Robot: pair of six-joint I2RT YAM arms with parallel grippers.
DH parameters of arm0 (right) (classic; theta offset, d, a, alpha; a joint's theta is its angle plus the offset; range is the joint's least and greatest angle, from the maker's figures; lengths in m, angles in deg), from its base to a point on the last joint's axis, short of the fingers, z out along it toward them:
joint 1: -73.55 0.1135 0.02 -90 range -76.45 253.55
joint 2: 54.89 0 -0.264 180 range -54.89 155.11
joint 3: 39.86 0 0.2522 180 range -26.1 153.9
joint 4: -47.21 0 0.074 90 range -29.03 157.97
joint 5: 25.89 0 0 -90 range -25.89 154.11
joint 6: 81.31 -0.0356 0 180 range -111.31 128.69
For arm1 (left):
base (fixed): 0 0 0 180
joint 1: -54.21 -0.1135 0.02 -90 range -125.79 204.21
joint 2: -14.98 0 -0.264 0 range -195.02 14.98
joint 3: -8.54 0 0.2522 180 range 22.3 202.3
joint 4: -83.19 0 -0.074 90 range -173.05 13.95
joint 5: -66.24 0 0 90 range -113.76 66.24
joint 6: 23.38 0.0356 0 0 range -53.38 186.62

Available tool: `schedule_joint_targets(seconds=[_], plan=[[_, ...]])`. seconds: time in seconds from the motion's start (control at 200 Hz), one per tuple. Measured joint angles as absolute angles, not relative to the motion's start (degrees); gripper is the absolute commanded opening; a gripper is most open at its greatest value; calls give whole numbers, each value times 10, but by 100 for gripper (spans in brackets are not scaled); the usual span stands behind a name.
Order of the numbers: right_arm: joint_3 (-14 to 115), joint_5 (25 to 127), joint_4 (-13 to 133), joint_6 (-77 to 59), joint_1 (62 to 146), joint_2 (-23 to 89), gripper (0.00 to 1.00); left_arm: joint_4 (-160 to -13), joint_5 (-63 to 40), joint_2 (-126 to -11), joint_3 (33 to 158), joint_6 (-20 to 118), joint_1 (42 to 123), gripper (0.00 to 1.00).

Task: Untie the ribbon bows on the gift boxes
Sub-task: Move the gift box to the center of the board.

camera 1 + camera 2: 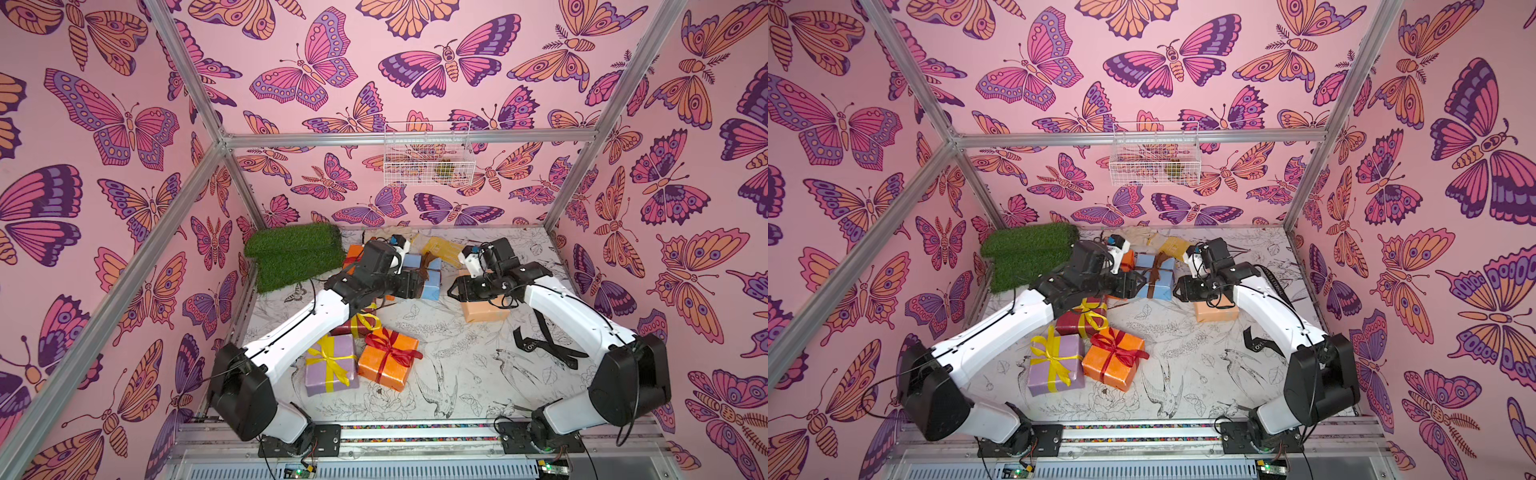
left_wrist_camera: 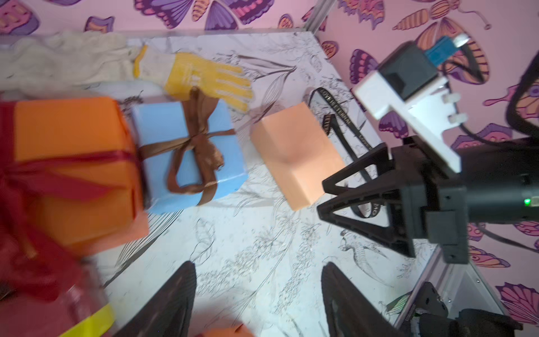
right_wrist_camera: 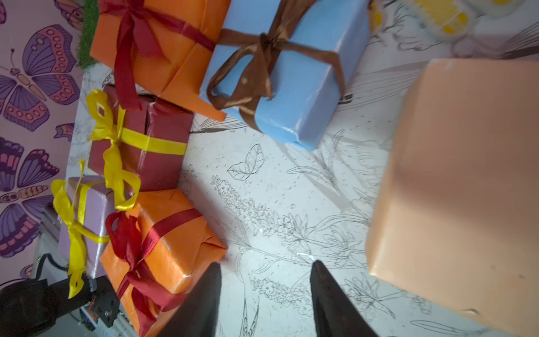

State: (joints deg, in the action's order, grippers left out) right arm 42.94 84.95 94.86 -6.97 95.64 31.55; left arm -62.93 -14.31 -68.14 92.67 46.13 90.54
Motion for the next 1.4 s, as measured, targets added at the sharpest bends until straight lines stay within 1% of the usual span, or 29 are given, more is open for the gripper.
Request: schedule_joint_targets(seconds=[0.09,0.185,0.275,0.446,0.601,0.701,0.952,1.137,1.277,1.397], plan=[[440,860,929,-81,959,341,45,-618,-150,-674,893,461,895,67],[503,870,915,-89,959,411,44,-608,-155,-674,865,459,893,67],[582,868,909,-92,959,485,51,-605,-159,-669,850,455,894,67],[696,825,915,-85,959,585,51,-608,-167,-640,830,451,894,66],[747,780,913,-53,959,637,51,-625,-170,-633,825,451,894,66],[767,773,900,-31,956,662,51,-637,-170,-636,824,451,894,65],[901,875,884,0,912,770,55,-654,-162,-646,818,451,894,64],[1026,959,940,30,885,865,55,-654,-161,-646,806,451,894,64],[1028,1006,984,63,889,881,55,-655,-161,-644,806,452,894,64],[1021,1024,1005,95,898,881,55,-655,-161,-644,806,455,894,64]])
